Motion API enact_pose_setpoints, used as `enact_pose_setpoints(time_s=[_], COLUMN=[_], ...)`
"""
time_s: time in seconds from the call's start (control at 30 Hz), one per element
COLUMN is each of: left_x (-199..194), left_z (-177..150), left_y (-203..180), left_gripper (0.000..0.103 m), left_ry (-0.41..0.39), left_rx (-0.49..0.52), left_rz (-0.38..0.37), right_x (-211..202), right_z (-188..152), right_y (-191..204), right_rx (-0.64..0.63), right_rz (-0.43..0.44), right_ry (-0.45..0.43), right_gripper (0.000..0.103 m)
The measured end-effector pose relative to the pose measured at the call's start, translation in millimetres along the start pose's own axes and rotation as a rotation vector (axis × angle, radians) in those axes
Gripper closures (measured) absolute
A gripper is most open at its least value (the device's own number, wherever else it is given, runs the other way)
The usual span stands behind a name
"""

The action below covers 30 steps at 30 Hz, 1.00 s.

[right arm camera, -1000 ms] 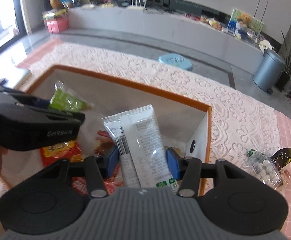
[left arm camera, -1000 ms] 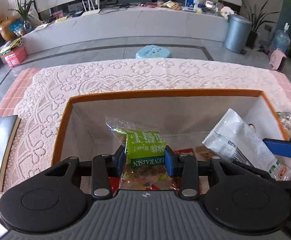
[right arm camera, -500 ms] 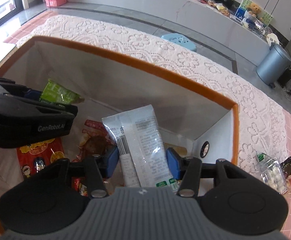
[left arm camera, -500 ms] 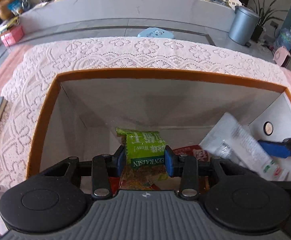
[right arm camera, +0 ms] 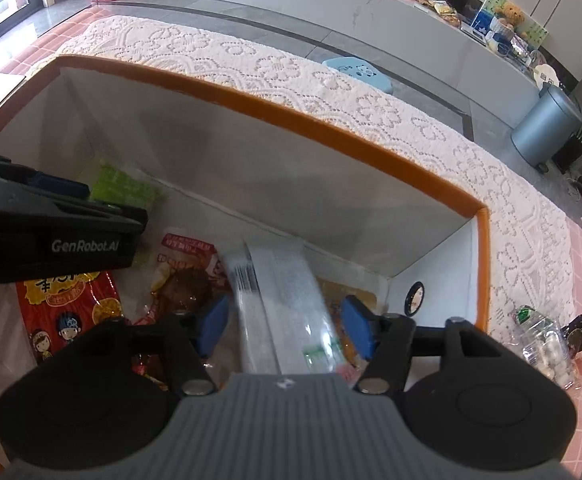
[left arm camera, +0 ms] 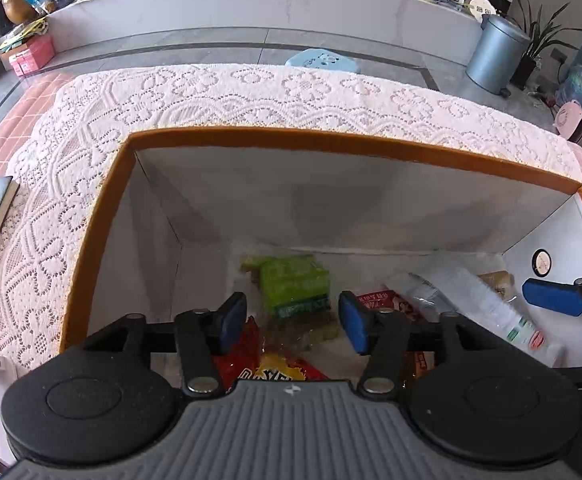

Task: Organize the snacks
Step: 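Carry the green pack and white bar over the box and open both tools, then withdraw both tools from the box back over the table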

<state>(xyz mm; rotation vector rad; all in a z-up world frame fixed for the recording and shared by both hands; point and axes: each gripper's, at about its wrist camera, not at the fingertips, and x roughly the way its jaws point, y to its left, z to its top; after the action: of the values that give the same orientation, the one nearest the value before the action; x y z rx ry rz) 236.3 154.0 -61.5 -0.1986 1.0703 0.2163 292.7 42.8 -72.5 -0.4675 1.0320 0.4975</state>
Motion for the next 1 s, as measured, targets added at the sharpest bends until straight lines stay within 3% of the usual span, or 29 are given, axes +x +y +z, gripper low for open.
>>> enact_pose_setpoints(time_s=[0.13, 0.23, 0.3, 0.6, 0.77, 1.0], left_x=[-8, -22, -31, -78, -96, -112], left_z=[2, 0, -3, -23, -33, -54], left_y=[4, 0, 0, -3, -12, -47], left_gripper=[0.03, 0.025, 0.024, 0.021, 0.021, 0.02], left_ry=[-0.016, -0.068, -0.108, -0.327, -0.401, -0.439], left_rx=[0.005, 0.022, 0.028, -0.017, -0.056, 0.066], left_rz=[-0.001, -0.004, -0.005, -0.034, -0.091, -0.09], right_x=[-10, -20, -28, -81, -109, -146], right_z=[-1, -5, -10, -50, -81, -123], right_y=[2, 0, -1, -8, -17, -46], right_rx=[-0.011, -0.005, 0.01, 0.138, 0.197, 0.295], right_rz=[-0.008, -0.009, -0.015, -0.05, -0.096, -0.127], right_ry=[-0.018, -0.042, -0.061, -0.248, -0.34, -0.442], right_gripper=[0.028, 0.025, 0.017, 0.016, 0.015, 0.009])
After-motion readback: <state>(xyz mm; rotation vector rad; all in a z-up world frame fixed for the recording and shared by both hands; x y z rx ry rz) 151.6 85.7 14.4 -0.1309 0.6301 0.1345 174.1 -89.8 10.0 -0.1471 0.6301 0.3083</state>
